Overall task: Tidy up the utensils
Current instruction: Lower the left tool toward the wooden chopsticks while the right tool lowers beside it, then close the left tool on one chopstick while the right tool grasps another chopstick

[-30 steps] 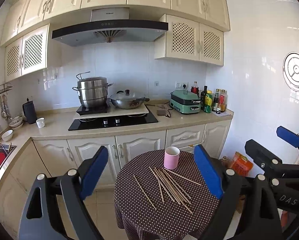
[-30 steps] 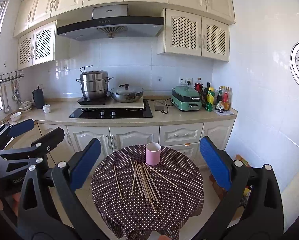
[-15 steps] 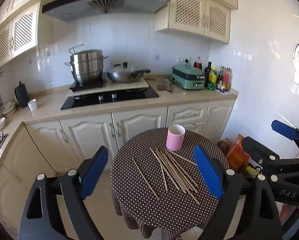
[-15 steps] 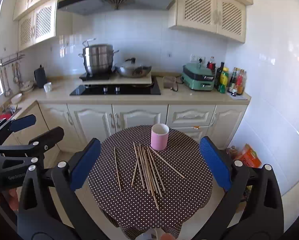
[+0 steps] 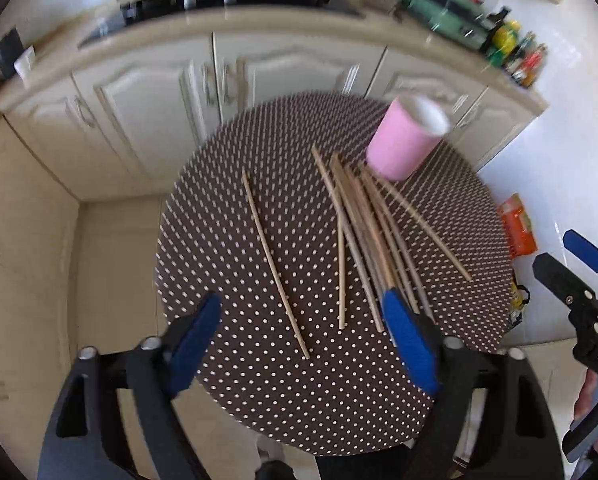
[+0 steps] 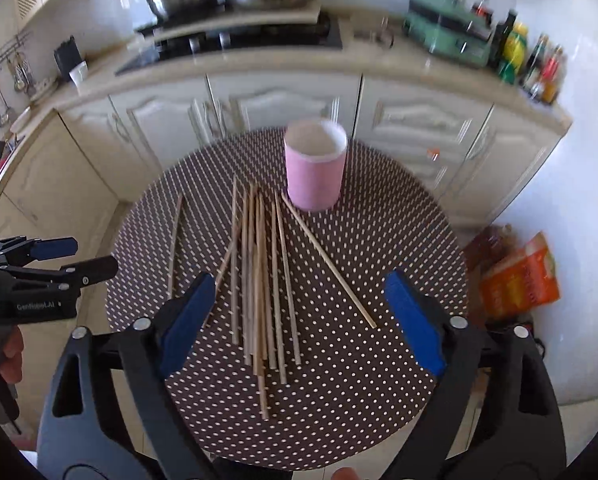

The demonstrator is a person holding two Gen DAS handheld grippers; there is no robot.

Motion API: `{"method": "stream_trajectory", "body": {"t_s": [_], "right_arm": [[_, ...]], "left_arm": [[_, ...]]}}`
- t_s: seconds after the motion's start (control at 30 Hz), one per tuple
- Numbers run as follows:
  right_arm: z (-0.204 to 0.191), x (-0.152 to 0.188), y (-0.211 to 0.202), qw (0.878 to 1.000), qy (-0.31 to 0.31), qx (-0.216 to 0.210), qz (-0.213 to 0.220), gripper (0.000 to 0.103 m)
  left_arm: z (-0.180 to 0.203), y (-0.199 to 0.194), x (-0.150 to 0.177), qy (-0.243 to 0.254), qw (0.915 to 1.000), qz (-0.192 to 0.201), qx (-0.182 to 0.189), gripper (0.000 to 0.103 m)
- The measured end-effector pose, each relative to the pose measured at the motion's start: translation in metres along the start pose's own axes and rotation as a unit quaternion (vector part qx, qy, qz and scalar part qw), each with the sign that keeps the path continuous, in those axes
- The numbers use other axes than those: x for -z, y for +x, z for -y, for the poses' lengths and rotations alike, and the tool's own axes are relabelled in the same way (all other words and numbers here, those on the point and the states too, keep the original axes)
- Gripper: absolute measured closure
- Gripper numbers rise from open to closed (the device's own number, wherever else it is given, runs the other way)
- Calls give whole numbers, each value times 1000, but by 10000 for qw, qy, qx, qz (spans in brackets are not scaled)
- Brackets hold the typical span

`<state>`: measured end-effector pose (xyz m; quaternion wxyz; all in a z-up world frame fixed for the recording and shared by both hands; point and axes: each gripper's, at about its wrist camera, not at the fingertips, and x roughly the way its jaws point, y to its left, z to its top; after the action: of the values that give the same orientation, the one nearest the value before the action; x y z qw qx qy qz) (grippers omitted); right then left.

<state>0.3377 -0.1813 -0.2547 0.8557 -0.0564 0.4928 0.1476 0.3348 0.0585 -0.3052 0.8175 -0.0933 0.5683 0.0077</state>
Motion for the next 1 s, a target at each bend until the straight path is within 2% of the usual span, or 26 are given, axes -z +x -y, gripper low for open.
{"method": "stream_trajectory", "body": {"t_s": [0.1, 0.17, 0.23, 0.27, 0.37, 0.53, 0.8, 1.0], "right_arm": [[24, -11, 47, 9985, -84, -147, -528, 30], [34, -18, 75, 9956, -203, -303, -858, 34], [38, -23, 99, 9927, -299, -425, -1092, 42], [40, -25, 112, 9906, -400, -480, -1221, 43], [37, -27, 147, 9847, -778, -505, -1476, 52], [27, -30, 186, 9752, -1251, -473, -1766, 66], [25, -34, 220, 9652, -1556, -495, -2045, 69], [12, -35, 238, 9573, -1874, -404, -2163, 72]], "left_arm": [[-1, 40, -13, -180, 9990, -389, -98, 34], [-4, 64, -21, -315, 9971, -645, -241, 44], [-12, 84, -26, -474, 9948, -826, -347, 48], [-14, 91, -27, -532, 9935, -919, -402, 50], [-22, 112, -33, -629, 9903, -1104, -564, 54], [-33, 139, -42, -789, 9859, -1302, -700, 56], [-42, 169, -53, -855, 9835, -1462, -644, 56], [-42, 192, -66, -818, 9824, -1551, -651, 67]]}}
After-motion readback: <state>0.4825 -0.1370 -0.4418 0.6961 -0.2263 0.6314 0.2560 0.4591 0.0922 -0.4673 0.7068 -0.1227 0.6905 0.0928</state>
